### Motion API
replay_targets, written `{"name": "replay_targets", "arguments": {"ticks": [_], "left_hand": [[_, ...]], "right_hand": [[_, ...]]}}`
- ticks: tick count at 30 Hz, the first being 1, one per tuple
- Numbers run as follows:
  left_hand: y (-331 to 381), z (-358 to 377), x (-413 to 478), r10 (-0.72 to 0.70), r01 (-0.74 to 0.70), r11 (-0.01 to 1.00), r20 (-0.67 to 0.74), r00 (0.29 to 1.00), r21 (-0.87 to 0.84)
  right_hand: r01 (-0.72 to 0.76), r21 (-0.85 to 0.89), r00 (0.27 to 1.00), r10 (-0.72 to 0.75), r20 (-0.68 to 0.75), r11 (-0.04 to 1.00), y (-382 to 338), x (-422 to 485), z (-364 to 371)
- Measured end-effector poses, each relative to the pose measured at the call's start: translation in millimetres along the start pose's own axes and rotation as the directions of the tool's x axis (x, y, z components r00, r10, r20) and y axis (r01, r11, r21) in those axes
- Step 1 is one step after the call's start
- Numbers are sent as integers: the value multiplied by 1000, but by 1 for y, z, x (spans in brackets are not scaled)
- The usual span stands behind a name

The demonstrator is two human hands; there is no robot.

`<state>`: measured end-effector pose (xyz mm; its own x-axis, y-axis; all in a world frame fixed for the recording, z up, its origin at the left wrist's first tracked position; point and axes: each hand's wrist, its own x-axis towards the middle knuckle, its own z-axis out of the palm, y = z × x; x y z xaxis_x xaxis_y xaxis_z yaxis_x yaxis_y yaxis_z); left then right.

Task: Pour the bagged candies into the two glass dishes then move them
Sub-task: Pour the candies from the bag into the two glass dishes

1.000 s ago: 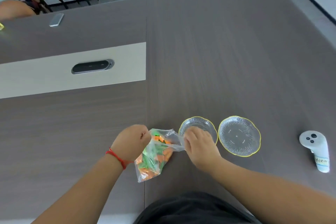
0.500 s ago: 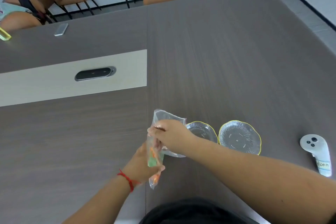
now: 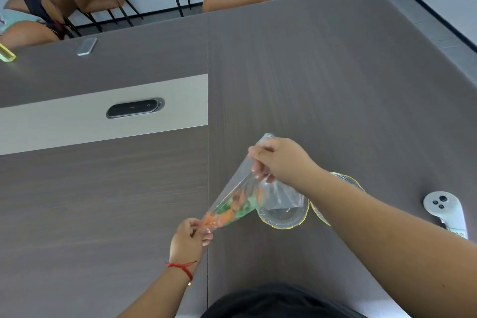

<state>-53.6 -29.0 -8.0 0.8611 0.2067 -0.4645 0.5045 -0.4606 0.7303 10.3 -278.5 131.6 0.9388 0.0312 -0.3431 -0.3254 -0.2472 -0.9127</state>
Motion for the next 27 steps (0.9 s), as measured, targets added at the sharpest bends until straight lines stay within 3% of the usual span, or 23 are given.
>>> {"name": "replay_targets", "arguments": {"ticks": [4, 9, 16, 20, 27], "left_hand": [[28, -36, 7, 260, -222, 948, -155, 953, 228], [67, -49, 0, 479, -399, 856, -214, 851, 328], [104, -44, -14, 553, -463, 806, -192, 811, 369], [104, -49, -7, 596, -485, 764, -176, 784, 425], [99, -46, 2, 586, -464, 759, -169, 793, 456]], "right_hand": [[-158, 159, 982, 172, -79, 975, 37, 6, -30], [-278, 234, 936, 317, -152, 932, 79, 11, -36], [-298, 364, 917, 370, -148, 883, 107, 18, -38], [-291, 534, 908, 405, -109, 794, 113, 17, -41], [-262, 516, 924, 366, -109, 816, 124, 16, -40]]}}
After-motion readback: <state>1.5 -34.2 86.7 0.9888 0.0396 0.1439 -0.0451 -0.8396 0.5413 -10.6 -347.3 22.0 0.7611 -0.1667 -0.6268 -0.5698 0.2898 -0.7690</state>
